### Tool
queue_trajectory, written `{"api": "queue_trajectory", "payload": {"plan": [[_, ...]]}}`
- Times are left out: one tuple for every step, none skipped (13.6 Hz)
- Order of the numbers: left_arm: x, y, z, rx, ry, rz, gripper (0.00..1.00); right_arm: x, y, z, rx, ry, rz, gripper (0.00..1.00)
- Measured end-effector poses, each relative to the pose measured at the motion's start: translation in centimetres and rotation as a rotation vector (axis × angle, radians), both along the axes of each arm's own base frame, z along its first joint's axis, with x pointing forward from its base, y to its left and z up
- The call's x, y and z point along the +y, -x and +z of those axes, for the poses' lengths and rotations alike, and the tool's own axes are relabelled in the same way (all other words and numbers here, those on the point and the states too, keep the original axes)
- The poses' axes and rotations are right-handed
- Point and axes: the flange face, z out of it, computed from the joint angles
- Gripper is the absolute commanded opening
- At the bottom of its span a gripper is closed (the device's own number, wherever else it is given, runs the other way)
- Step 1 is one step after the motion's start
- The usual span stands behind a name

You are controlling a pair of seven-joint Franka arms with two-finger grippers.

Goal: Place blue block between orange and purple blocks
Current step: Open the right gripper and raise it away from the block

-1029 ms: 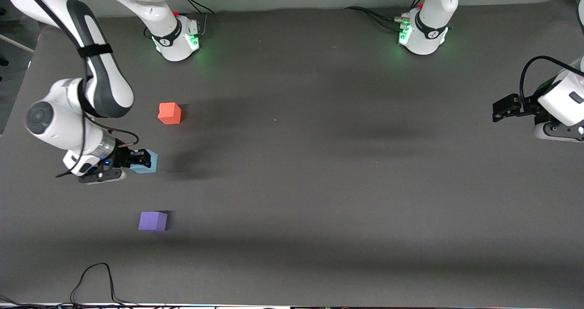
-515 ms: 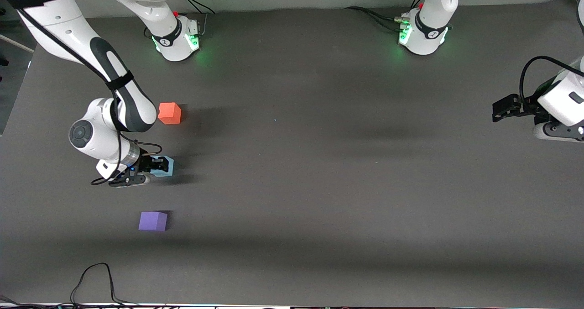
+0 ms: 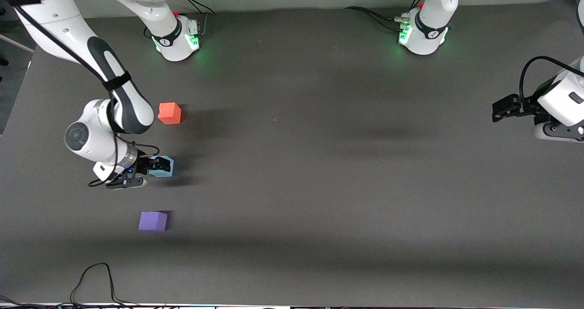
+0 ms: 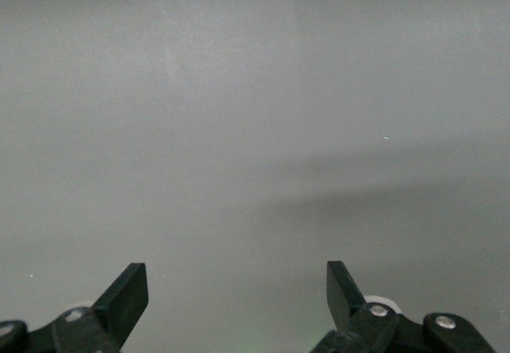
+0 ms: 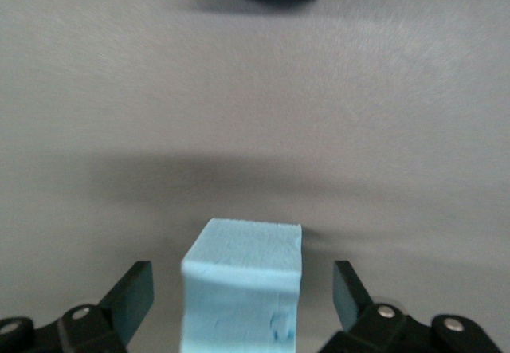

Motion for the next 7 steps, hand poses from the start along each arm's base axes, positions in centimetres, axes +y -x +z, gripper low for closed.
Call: {"api": "queue_trajectory", "payload": {"plan": [[0.0, 0.0, 0.0, 0.000, 0.000, 0.000, 1.00, 0.0, -0.9, 3.2, 0.021, -0.001, 0.007, 1.00], [0.0, 0.0, 0.0, 0.000, 0.000, 0.000, 1.00, 0.1, -1.6, 6.9, 0.026, 0.000, 0.014, 1.00], [0.0, 0.0, 0.0, 0.000, 0.000, 0.000, 1.00, 0.2, -2.1, 10.8, 0.016, 0.003, 0.021, 1.00], [0.0, 0.0, 0.0, 0.000, 0.000, 0.000, 1.00, 0.4, -2.2, 14.3, -0.002, 0.007, 0.028, 1.00], [0.0, 0.0, 0.0, 0.001, 0.000, 0.000, 1.00, 0.6, -1.9, 17.1, -0.016, 0.011, 0.034, 1.00], [0.0, 0.0, 0.0, 0.001, 0.000, 0.000, 1.00, 1.0, -1.5, 19.5, -0.021, 0.014, 0.042, 1.00], [0.0, 0.0, 0.0, 0.001, 0.000, 0.000, 1.00, 1.3, -1.0, 21.9, -0.014, 0.016, 0.050, 1.00]]}}
